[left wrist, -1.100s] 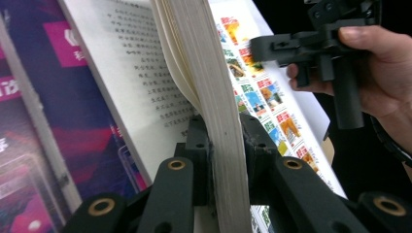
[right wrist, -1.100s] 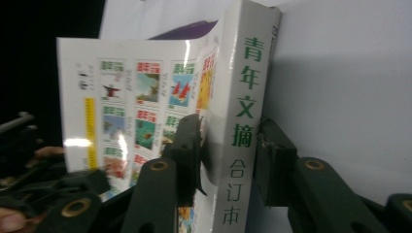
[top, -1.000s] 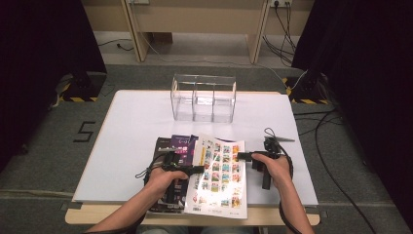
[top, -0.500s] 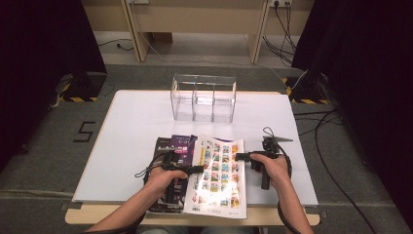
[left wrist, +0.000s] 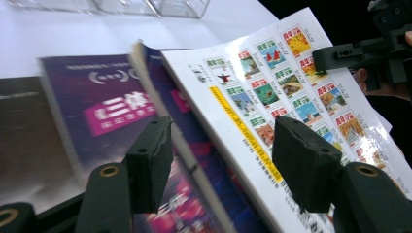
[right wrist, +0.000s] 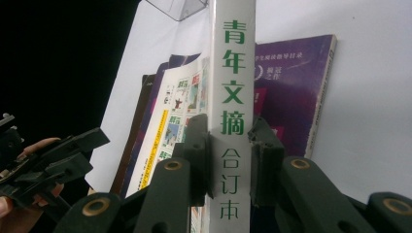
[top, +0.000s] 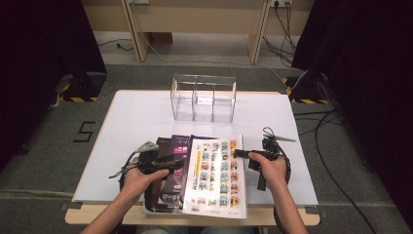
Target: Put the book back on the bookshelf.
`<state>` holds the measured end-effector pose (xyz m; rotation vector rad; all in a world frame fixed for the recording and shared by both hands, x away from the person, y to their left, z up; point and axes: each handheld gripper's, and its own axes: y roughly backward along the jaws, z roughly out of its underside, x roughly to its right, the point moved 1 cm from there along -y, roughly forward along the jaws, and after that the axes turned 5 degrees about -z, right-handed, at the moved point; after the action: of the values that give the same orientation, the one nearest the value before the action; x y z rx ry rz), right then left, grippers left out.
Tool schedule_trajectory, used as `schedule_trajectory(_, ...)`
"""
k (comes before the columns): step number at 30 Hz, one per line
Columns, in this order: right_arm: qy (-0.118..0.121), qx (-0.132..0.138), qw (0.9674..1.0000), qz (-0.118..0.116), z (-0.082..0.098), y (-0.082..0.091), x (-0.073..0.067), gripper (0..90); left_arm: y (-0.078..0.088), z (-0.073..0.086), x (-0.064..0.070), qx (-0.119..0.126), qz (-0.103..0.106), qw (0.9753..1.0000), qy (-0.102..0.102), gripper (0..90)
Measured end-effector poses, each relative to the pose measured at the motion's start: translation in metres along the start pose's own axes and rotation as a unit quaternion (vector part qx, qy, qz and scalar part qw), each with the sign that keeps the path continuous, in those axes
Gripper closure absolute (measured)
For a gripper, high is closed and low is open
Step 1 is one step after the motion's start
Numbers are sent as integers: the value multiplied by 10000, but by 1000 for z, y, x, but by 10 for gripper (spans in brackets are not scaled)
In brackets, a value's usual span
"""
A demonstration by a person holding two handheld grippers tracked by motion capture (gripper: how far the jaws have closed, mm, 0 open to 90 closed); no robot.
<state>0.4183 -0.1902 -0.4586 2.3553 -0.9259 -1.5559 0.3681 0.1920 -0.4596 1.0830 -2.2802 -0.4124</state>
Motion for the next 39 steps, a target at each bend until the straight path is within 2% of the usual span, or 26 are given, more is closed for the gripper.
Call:
schedule_trajectory(2,85,82,9999,1,0,1,-4,739,10,5,-10,79,-86,9999,127,401)
schedule_trajectory(3,85,82,9999,1,0,1,-4,739,10,5,-10,79,-86,9999,127,401)
schedule_trajectory(4,188,160,9997,10,0,2,-9,740,18,11,-19,153,-222,9995,169,404)
schedule_trajectory(5,215,158,9996,21,0,2,-11,740,21,13,-23,180,-260,9993,198,404)
schedule_trajectory(8,349,236,9991,10,-2,4,-18,741,27,17,-30,247,-332,9987,286,405)
schedule_trajectory(9,419,274,9987,29,-3,5,-21,741,32,22,-37,331,-514,9978,244,405)
schedule_trajectory(12,542,396,9977,35,-6,8,-28,741,36,30,-47,424,-536,9966,453,407)
schedule_trajectory(14,637,465,9969,31,-8,10,-33,741,38,35,-53,487,-621,9952,580,409)
schedule_trajectory(16,751,551,9956,54,-11,13,-41,741,38,37,-55,514,-638,9945,660,410)
schedule_trajectory(17,829,596,9947,84,-13,14,-44,741,38,40,-59,517,-685,9938,705,410)
schedule_trajectory(19,975,706,9926,129,-16,17,-52,741,39,41,-61,537,-784,9934,649,410)
schedule_trajectory(21,1071,836,9906,147,-18,19,-59,741,40,41,-64,591,-807,9926,689,414)
schedule_trajectory(28,1434,1261,9814,222,-25,23,-80,741,41,45,-68,640,-994,9906,689,418)
schedule_trajectory(33,1587,1535,9750,264,-29,27,-89,741,41,46,-71,677,-1042,9894,755,417)
schedule_trajectory(36,1634,1645,9724,259,-31,29,-93,741,41,47,-72,694,-1049,9885,839,418)
schedule_trajectory(39,1710,1718,9697,300,-33,30,-96,741,41,47,-72,691,-1051,9885,836,419)
